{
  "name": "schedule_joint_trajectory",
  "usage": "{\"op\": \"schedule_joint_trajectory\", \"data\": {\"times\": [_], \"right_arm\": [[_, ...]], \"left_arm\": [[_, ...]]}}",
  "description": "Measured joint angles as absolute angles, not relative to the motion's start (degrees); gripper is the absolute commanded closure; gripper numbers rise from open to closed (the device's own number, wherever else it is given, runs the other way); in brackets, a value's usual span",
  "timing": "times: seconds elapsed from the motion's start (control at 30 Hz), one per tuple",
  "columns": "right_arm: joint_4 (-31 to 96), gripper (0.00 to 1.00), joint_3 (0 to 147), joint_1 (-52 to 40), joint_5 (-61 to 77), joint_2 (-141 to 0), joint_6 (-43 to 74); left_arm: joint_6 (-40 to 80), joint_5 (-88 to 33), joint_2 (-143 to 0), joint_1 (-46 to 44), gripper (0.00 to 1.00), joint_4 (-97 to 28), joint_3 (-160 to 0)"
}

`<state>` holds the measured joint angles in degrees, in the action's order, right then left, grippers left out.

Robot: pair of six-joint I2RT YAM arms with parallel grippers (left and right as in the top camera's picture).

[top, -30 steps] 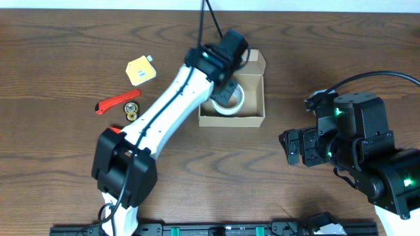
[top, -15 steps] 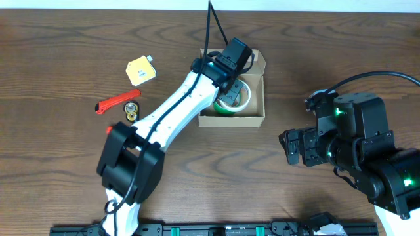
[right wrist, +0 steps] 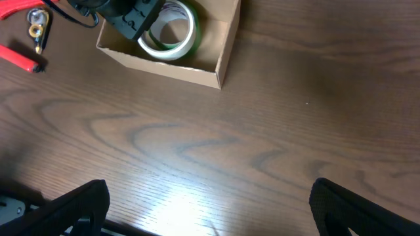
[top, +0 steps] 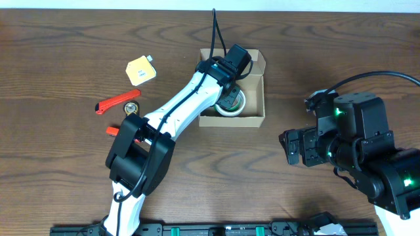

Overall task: Pack container
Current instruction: 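Carry the white tape into the box beside the green tape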

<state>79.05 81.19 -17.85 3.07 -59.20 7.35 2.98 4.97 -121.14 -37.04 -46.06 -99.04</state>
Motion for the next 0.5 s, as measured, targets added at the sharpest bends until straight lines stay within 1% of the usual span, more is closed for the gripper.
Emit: {"op": "schedule_joint_trajectory", "data": {"times": [0.1, 0.17, 0.2, 0.27, 0.3, 0.43, 0.5], "right_arm": [[79.0, 0.02, 81.2, -17.9, 3.1, -59.2, 7.4], [79.0, 0.01, 81.2, -17.9, 3.1, -59.2, 7.4], [79.0, 0.01, 81.2, -17.9, 3.1, -59.2, 7.4], [79.0, 0.01, 81.2, -17.8, 3.1, -59.2, 7.4], [79.0, 0.01, 81.2, -17.9, 3.1, -59.2, 7.4], [79.0, 0.01, 81.2, -17.8, 3.1, -59.2, 7.4], [79.0, 0.01, 81.2, -17.9, 3.1, -59.2, 7.4]], "left_arm": [[3.0, 5.2, -121.1, -37.0, 0.94, -46.1, -99.0], [3.0, 5.2, -121.1, -36.9, 0.93, -46.0, -99.0], [3.0, 5.2, -121.1, -37.0, 0.91, -46.1, -99.0], [3.0, 5.2, -121.1, -37.0, 0.82, -46.0, -99.0], [3.0, 5.2, -121.1, -37.0, 0.72, -46.0, -99.0], [3.2, 5.7, -121.1, -36.9, 0.71, -45.8, -99.0], [3.1, 6.2, -121.1, -37.0, 0.64, -45.8, -99.0]]}}
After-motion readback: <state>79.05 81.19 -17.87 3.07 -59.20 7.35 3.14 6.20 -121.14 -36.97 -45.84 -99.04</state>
